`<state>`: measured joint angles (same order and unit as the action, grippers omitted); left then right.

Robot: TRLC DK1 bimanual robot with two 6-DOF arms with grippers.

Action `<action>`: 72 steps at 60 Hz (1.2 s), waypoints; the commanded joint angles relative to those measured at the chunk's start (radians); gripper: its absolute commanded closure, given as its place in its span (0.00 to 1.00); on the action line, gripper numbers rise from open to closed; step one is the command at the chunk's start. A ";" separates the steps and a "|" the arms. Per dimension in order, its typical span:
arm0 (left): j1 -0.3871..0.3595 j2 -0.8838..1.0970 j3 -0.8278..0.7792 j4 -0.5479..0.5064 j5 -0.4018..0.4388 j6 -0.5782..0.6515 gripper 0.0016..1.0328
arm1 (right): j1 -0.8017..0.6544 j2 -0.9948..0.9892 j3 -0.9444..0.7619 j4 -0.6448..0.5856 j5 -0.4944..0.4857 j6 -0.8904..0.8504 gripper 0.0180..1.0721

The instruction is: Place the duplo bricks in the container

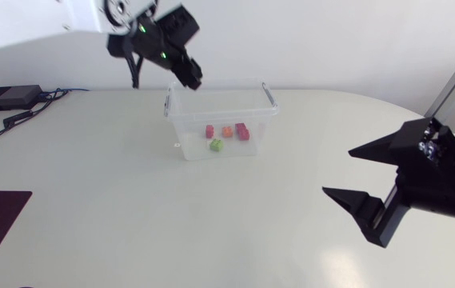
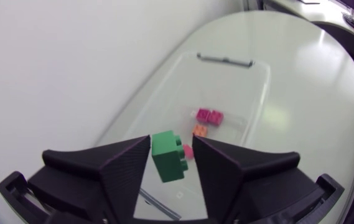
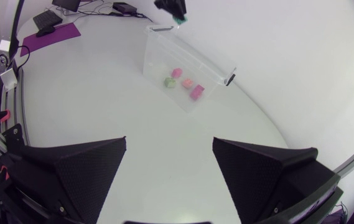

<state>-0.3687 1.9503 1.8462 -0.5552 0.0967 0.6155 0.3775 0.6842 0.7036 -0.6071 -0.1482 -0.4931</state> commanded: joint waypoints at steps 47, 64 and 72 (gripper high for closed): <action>0.335 -1.392 -1.067 0.281 -0.137 -0.358 0.04 | -0.488 -0.575 -0.431 0.383 0.075 0.071 0.04; 0.349 -1.670 -1.432 0.420 -0.191 -0.423 0.04 | -0.469 -0.688 -0.603 0.525 0.080 0.206 0.05; 0.353 -1.722 -1.509 0.445 -0.173 -0.459 0.04 | -0.452 -0.687 -0.622 0.540 0.093 0.260 0.05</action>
<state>-0.0269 0.2543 0.3874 -0.1310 -0.0837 0.2005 -0.0868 0.0044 0.1097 -0.0895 -0.0700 -0.2878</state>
